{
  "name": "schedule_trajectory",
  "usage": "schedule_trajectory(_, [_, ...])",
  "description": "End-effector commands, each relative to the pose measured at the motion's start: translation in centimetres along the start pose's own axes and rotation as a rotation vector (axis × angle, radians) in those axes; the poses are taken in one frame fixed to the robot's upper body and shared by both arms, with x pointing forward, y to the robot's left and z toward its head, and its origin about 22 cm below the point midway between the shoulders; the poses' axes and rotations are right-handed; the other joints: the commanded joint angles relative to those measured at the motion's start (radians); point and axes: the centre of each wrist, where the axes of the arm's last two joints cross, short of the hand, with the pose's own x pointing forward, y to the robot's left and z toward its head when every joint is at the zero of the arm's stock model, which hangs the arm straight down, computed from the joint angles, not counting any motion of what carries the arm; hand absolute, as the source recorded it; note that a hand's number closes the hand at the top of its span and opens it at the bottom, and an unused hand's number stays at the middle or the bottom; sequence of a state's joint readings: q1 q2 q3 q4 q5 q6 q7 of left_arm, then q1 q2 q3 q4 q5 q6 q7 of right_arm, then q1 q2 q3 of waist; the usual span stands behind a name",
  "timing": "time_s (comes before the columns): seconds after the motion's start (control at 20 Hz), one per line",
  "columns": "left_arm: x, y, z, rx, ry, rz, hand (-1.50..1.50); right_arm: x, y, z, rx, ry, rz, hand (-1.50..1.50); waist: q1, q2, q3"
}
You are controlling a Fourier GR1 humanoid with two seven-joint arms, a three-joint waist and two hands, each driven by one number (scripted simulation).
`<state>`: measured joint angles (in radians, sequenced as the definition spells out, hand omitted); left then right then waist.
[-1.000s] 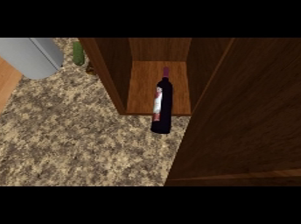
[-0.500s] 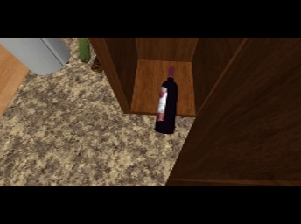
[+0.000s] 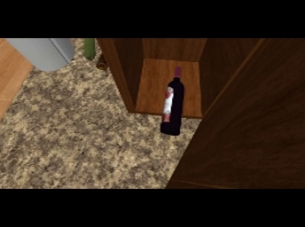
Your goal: Pick up the wine, place it into the cabinet and close the cabinet
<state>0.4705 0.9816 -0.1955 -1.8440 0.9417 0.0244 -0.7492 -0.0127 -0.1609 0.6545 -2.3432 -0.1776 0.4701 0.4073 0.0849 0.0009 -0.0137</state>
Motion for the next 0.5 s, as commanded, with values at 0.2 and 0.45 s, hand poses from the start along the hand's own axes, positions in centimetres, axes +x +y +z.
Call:
schedule_trajectory(0.2, [0.0, 0.0, 0.0, -0.021, 0.001, 0.01, 1.5, -1.3, -0.1, -3.9, -0.108, -0.026, -0.075, 1.5, 0.036, 0.01, -0.003])
schedule_trajectory(0.45, [0.0, -0.1, -0.5, -0.04, -0.004, 0.02, 1.5, -1.1, -1.3, -3.7, -0.145, -0.022, -0.03, 1.5, 0.037, 0.023, -0.006])
